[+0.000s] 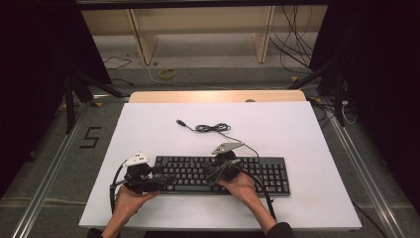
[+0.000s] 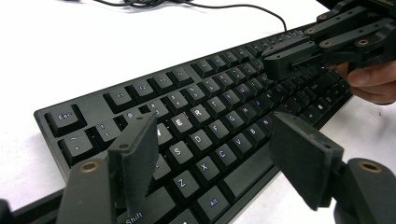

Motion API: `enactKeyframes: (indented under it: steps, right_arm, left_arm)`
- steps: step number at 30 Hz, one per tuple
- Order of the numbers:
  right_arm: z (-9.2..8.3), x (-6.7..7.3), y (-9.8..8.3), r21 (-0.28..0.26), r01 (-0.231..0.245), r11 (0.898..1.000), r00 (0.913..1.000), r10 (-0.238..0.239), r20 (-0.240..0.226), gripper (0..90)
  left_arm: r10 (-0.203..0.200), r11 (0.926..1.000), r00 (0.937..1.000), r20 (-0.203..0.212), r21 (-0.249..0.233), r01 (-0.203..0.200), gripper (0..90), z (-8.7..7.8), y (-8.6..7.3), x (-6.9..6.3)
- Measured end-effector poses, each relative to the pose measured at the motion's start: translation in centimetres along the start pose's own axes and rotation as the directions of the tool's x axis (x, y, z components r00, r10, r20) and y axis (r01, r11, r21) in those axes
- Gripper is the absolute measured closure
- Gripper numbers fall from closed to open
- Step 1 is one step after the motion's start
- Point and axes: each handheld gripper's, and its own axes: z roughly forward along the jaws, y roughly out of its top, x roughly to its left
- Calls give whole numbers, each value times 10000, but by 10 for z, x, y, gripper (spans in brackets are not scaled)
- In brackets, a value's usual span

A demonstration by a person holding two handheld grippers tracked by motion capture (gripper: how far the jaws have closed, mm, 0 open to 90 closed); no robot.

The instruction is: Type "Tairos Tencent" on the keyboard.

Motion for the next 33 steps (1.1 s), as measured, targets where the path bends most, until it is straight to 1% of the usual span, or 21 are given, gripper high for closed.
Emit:
enactKeyframes:
  steps: [3,6,10,15,17,22,24,25,26,30,32,33]
  right_arm:
    - [2,0,-1,100,14,9999,10000,-14,58,872]
    - [3,0,-1,209,97,9997,9997,-101,210,878]
    - [6,-2,-2,333,41,9994,9992,-54,395,891]
    - [9,-2,-3,459,40,9989,9989,-62,474,898]
    - [10,-2,-4,468,121,9988,9986,-145,503,900]
    - [12,-3,-5,532,15,9986,9987,-42,500,900]
    - [14,-3,-6,622,109,9980,9984,-142,540,900]
    - [15,-3,-7,550,46,9985,9986,-75,526,900]
    - [16,-3,-7,510,131,9986,9984,-158,540,900]
    - [15,-2,-6,559,14,9984,9985,-44,537,900]
    - [12,-4,-6,425,-229,9988,9987,209,456,900]
    - [12,-4,-6,425,-229,9988,9987,209,456,900]
  left_arm:
    - [2,10000,10000,7,-25,-2,321,0,0,0]
    - [-38,10000,10000,2,-73,38,321,-1,0,0]
    - [-36,10000,10000,-5,-62,36,320,0,0,1]
    - [-14,10000,10000,-24,-10,14,321,0,0,1]
    - [-59,10000,10000,-22,-42,59,321,0,0,1]
    - [-57,10000,10000,-24,-28,57,322,0,0,1]
    - [-48,10000,10000,-32,-8,48,322,1,0,1]
    - [-46,10000,10000,-22,-3,46,324,1,0,2]
    - [-47,10000,10000,-7,12,47,329,1,0,2]
    - [-33,10000,10000,-2,36,33,341,1,0,2]
    - [-48,10000,10000,-19,25,48,338,1,0,3]
    - [-45,10000,10000,-24,26,45,338,2,0,3]
